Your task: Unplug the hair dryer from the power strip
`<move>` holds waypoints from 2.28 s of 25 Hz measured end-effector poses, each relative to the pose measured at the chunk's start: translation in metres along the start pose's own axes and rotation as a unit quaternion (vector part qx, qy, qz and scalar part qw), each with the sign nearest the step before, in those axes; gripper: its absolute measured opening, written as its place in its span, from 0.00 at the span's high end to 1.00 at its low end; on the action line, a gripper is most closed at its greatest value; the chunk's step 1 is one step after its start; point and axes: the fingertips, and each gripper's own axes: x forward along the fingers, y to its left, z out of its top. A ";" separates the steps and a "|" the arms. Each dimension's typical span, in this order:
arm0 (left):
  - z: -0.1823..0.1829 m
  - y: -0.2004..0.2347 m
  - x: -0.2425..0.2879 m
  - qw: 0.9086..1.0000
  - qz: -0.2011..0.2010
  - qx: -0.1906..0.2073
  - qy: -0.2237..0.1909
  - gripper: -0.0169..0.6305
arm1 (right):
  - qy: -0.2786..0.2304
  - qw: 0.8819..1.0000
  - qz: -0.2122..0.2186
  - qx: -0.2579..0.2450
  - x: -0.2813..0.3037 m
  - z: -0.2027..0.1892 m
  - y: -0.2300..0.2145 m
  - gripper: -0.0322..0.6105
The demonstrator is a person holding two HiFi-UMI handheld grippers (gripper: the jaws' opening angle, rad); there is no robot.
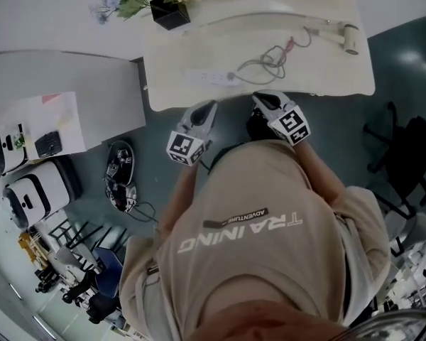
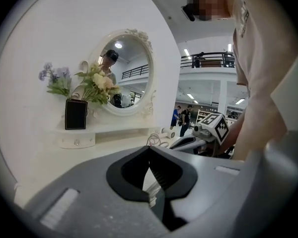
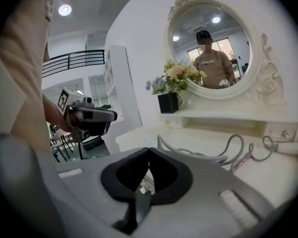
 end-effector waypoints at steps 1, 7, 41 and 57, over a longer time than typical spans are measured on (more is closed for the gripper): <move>0.002 0.004 0.009 1.000 -0.002 0.004 0.006 0.96 | 0.008 1.000 0.002 -0.003 0.004 -0.003 -0.006 0.94; -0.007 0.014 0.047 0.998 -0.022 0.029 0.057 0.96 | 0.023 1.000 0.016 -0.008 0.021 -0.015 -0.023 0.94; -0.088 0.048 0.128 0.929 -0.231 0.196 0.213 0.85 | 0.091 0.986 -0.085 0.112 0.106 -0.043 -0.043 0.94; -0.087 0.040 0.143 0.911 -0.254 0.231 0.229 0.86 | 0.118 0.990 -0.043 0.061 0.110 -0.043 -0.030 0.94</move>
